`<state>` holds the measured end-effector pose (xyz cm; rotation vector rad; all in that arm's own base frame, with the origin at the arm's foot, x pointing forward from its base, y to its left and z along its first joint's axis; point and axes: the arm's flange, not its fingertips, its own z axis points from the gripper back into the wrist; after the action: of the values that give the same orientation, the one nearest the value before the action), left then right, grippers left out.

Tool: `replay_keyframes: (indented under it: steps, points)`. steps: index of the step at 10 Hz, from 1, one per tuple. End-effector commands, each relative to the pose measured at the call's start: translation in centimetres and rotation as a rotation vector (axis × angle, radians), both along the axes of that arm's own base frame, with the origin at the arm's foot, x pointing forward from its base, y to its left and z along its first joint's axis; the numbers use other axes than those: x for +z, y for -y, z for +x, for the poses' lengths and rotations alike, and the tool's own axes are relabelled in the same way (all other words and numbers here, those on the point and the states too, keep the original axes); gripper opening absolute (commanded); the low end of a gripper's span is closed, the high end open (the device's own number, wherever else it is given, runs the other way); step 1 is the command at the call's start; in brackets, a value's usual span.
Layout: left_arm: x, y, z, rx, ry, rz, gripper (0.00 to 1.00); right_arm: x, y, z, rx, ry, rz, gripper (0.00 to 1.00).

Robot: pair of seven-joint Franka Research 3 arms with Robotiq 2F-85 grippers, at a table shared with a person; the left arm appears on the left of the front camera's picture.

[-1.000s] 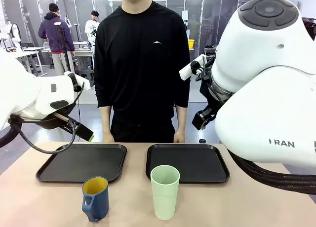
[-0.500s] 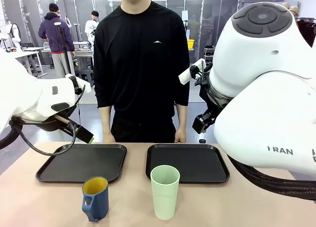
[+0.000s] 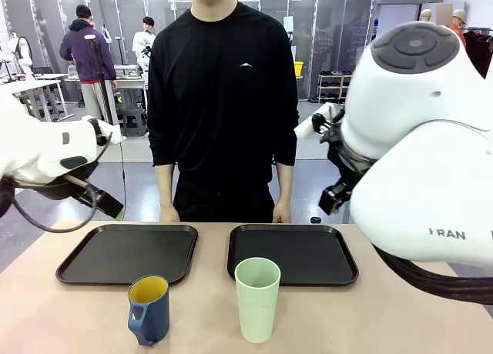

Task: Sort and store the cups by type.
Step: Pick up the Reusable plastic cup.

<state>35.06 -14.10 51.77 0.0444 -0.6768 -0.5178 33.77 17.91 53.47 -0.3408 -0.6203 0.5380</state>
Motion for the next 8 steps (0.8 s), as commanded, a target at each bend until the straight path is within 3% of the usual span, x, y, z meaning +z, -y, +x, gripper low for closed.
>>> replay_keyframes:
  steps: [1, 4, 8]
  points:
    - [-3.3, -3.6, 1.0, 0.023, -0.021, 0.000, 1.00, -2.2, 2.9, 3.0, 0.003, -0.004, 0.019, 1.00]
    - [-7.4, -9.4, 4.2, 0.109, -0.099, -0.042, 1.00, -6.5, 7.4, 7.3, -0.101, -0.092, 0.080, 1.00]
    - [-11.9, -12.7, 5.7, 0.118, -0.175, -0.078, 1.00, -12.1, 11.1, 10.5, -0.140, -0.197, 0.135, 1.00]
